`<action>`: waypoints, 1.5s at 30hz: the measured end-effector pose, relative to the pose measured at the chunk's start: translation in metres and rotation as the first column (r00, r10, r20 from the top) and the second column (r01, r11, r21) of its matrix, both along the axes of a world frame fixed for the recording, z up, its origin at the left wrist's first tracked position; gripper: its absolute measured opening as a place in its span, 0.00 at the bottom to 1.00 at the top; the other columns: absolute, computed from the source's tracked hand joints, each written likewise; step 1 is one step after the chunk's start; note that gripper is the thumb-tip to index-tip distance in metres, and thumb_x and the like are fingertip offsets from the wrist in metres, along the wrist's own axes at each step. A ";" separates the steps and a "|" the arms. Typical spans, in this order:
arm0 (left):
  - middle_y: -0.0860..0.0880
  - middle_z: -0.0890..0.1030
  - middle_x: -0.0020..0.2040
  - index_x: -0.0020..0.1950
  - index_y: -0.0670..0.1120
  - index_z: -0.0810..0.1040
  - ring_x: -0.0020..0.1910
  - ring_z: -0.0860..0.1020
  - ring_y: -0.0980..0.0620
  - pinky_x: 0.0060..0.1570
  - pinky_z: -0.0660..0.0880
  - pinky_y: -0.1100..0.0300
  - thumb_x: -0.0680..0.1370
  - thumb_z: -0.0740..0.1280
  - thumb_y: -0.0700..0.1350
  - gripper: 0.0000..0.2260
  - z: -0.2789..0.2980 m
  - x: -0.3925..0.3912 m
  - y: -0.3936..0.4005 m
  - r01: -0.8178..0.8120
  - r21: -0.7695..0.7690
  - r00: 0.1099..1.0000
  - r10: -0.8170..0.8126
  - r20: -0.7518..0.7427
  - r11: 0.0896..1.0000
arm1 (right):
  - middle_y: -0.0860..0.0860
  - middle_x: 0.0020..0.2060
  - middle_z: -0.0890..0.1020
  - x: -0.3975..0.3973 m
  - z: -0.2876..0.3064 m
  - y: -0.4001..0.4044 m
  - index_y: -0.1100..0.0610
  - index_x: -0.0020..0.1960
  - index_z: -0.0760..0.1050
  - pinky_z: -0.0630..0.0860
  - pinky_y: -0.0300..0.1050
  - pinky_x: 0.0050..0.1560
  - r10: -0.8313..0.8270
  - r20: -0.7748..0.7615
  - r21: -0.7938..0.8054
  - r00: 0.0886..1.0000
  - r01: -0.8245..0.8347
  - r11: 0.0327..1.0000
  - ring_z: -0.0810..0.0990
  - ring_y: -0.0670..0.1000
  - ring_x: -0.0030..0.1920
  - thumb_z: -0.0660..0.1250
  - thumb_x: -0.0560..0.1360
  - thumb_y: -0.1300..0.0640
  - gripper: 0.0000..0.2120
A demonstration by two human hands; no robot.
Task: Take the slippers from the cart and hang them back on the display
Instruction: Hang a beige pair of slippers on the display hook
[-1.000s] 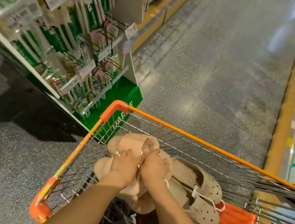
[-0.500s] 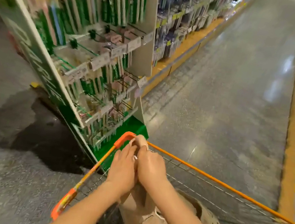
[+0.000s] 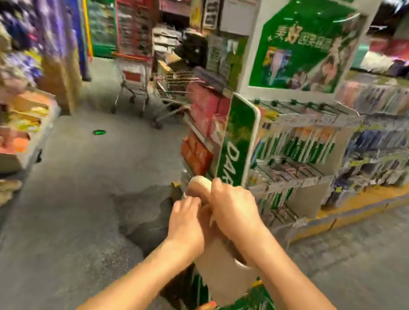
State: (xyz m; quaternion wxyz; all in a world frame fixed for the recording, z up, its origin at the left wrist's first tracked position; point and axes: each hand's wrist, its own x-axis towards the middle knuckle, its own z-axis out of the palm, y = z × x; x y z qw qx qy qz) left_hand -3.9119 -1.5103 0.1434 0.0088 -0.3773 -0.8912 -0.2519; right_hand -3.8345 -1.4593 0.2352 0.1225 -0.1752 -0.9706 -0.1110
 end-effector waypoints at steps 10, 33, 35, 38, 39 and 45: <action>0.45 0.68 0.67 0.66 0.43 0.68 0.69 0.63 0.47 0.69 0.51 0.57 0.77 0.49 0.47 0.21 0.077 -0.053 -0.281 -0.570 0.066 0.814 0.574 -0.089 0.819 | 0.55 0.48 0.81 -0.125 0.029 -0.235 0.59 0.54 0.68 0.68 0.48 0.37 0.520 -0.170 0.003 0.837 -0.527 0.850 0.79 0.60 0.50 0.66 0.73 0.58 0.12; 0.48 0.78 0.55 0.54 0.51 0.78 0.57 0.73 0.47 0.61 0.65 0.54 0.76 0.58 0.48 0.12 0.079 0.075 -0.570 -0.901 0.188 -0.414 0.904 -0.108 -0.390 | 0.56 0.50 0.77 -0.087 0.039 -0.580 0.58 0.52 0.65 0.74 0.52 0.44 0.903 -0.282 -0.191 -0.324 -0.903 -0.384 0.80 0.59 0.49 0.59 0.76 0.63 0.06; 0.47 0.79 0.55 0.55 0.50 0.78 0.57 0.73 0.47 0.60 0.65 0.54 0.77 0.57 0.51 0.13 0.075 0.089 -0.577 -0.868 0.150 -0.491 0.862 -0.122 -0.473 | 0.55 0.46 0.78 -0.079 0.030 -0.594 0.56 0.48 0.64 0.71 0.50 0.41 0.865 -0.335 -0.279 -0.374 -0.837 -0.470 0.79 0.59 0.47 0.59 0.76 0.62 0.04; 0.48 0.77 0.58 0.55 0.49 0.78 0.61 0.70 0.48 0.62 0.62 0.54 0.76 0.57 0.58 0.18 0.072 0.110 -0.592 -0.840 0.136 -0.541 0.832 -0.125 -0.526 | 0.55 0.43 0.79 -0.072 0.019 -0.620 0.55 0.47 0.66 0.73 0.52 0.41 0.796 -0.455 -0.335 -0.398 -0.752 -0.568 0.78 0.59 0.44 0.56 0.79 0.55 0.05; 0.49 0.76 0.59 0.56 0.50 0.78 0.62 0.68 0.48 0.62 0.61 0.53 0.75 0.54 0.61 0.22 0.070 0.117 -0.598 -0.838 0.118 -0.544 0.828 -0.136 -0.532 | 0.55 0.42 0.79 -0.071 0.018 -0.630 0.56 0.47 0.67 0.74 0.55 0.42 0.774 -0.492 -0.337 -0.398 -0.733 -0.591 0.78 0.59 0.42 0.54 0.79 0.53 0.07; 0.50 0.72 0.61 0.57 0.54 0.78 0.63 0.64 0.49 0.53 0.53 0.53 0.77 0.57 0.60 0.17 0.072 0.135 -0.654 -0.828 0.038 -0.553 0.804 -0.220 -0.559 | 0.52 0.36 0.76 -0.069 0.013 -0.700 0.55 0.44 0.65 0.71 0.49 0.33 0.762 -0.490 -0.411 -0.424 -0.659 -0.631 0.76 0.56 0.37 0.56 0.79 0.54 0.07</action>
